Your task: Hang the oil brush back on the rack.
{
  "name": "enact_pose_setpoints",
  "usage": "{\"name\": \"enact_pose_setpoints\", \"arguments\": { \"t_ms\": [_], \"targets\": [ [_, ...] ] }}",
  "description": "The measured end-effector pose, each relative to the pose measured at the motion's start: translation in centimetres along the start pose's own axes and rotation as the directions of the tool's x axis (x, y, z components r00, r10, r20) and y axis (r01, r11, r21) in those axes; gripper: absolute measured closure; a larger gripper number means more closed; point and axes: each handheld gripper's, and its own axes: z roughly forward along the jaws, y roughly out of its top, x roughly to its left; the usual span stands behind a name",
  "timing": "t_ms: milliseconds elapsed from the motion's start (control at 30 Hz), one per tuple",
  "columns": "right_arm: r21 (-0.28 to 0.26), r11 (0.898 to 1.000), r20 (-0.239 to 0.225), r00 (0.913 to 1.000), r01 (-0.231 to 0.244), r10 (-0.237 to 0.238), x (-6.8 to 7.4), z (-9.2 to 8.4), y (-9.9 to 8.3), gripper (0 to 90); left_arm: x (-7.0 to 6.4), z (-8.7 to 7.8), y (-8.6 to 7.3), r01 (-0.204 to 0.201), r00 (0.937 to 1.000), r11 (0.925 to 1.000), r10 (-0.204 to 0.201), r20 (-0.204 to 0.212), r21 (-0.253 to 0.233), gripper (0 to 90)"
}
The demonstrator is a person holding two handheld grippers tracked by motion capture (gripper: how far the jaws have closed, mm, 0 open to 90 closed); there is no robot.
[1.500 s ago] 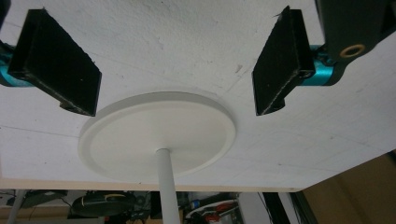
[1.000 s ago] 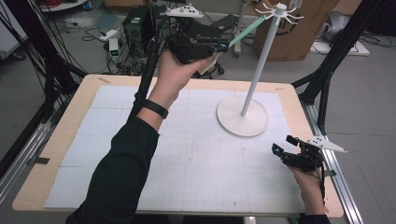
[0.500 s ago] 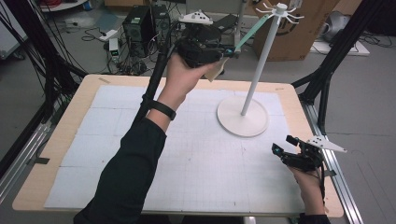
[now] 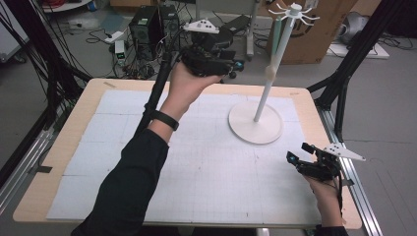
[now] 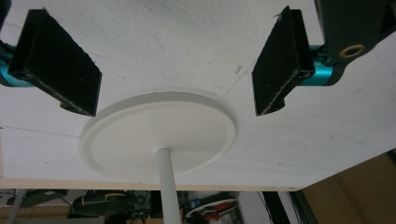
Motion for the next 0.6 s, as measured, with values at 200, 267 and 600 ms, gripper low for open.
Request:
{"name": "enact_pose_setpoints", "arguments": {
  "t_ms": [200, 267, 600],
  "targets": [
    [0.01, 1.0, 0.001, 1.0, 0.009, -0.009, 0.1, 0.3, 0.0, 15.3, 1.2, -3.7, -3.5, -0.005, 0.9998, 1.0, 0.005, -0.017, -0.001, 33.4],
    [0.012, 1.0, 0.0, 1.0, 0.009, -0.009, 0.2, 0.3, 0.0, 15.3, 1.5, -5.1, -4.9, -0.013, 0.9995, 0.9999, 0.013, -0.029, 0.006, 33.0],
    [0.04, 0.999, 0.006, 0.9997, 0.025, -0.025, 0.6, 1.0, -0.1, 15.3, 2.8, -13.2, -12.7, -0.051, 0.9874, 0.9958, 0.062, -0.146, 0.076, 27.6]
  ]
}}
